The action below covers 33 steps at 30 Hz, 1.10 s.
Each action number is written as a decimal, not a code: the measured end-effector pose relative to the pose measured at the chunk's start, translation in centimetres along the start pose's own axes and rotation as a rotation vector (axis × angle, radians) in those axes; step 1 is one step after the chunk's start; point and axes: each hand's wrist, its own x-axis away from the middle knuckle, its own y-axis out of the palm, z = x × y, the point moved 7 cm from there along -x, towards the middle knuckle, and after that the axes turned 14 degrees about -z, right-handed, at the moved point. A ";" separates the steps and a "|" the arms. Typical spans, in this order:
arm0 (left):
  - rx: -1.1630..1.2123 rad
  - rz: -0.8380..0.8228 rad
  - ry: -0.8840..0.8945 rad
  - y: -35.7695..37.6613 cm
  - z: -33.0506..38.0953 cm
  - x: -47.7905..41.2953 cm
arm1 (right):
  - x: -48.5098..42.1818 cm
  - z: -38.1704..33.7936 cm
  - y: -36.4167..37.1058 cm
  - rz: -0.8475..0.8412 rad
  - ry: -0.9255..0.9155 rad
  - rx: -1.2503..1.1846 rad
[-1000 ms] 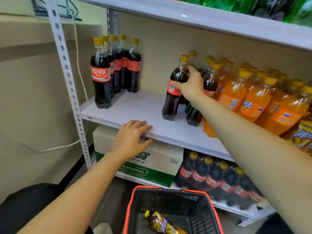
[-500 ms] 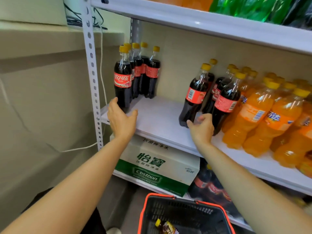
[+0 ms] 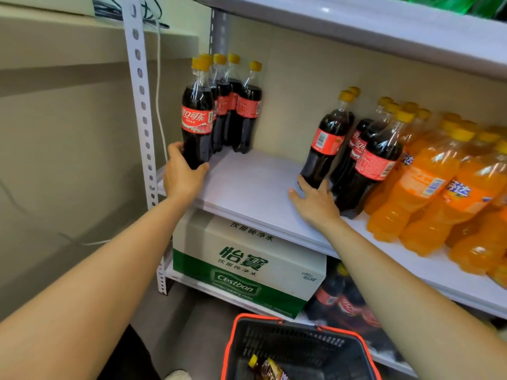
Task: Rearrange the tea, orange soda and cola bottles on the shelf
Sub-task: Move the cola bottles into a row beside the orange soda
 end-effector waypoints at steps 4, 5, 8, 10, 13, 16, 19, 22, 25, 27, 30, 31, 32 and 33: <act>-0.097 -0.024 0.036 -0.4 -0.2 -0.2 | -2.1 0.9 -0.7 0.015 0.106 -0.006; -0.105 -0.043 0.050 -0.3 -0.1 -0.2 | -2.5 1.0 -0.8 0.022 0.125 -0.010; -0.099 -0.139 0.096 0.3 0.4 0.2 | -3.1 0.6 -0.8 0.046 0.150 -0.006; -0.086 -0.198 0.127 0.8 0.9 0.6 | -3.0 0.4 -0.6 0.035 0.150 -0.015; -0.085 -0.269 0.149 1.6 1.5 1.2 | -2.0 0.7 -0.1 0.030 0.100 -0.104; -0.104 -0.345 0.142 2.7 2.0 1.7 | 0.2 0.8 -0.4 0.144 -0.030 -0.275; -0.100 -0.442 0.148 4.1 2.7 2.5 | 2.9 0.5 -0.8 0.200 -0.184 -0.444; -0.086 -0.510 0.174 5.6 3.7 3.9 | 5.3 -0.3 -0.6 0.087 -0.322 -0.702; -0.050 -0.581 0.207 7.2 4.8 6.0 | 7.0 -1.4 -0.7 -0.004 -0.409 -0.871; -0.004 -0.640 0.225 8.3 5.7 7.7 | 7.8 -1.9 -1.3 -0.042 -0.441 -0.931; 0.064 -0.734 0.242 9.6 7.1 10.4 | 9.1 -2.3 -2.9 -0.058 -0.534 -0.992; 0.076 -0.763 0.245 9.9 7.5 11.3 | 9.7 -2.2 -3.3 -0.057 -0.571 -1.013; 0.086 -0.791 0.246 10.2 8.0 12.2 | 10.3 -1.8 -3.6 -0.058 -0.600 -1.041; 0.096 -0.821 0.245 10.5 8.5 13.1 | 10.9 -1.3 -3.8 -0.063 -0.617 -1.082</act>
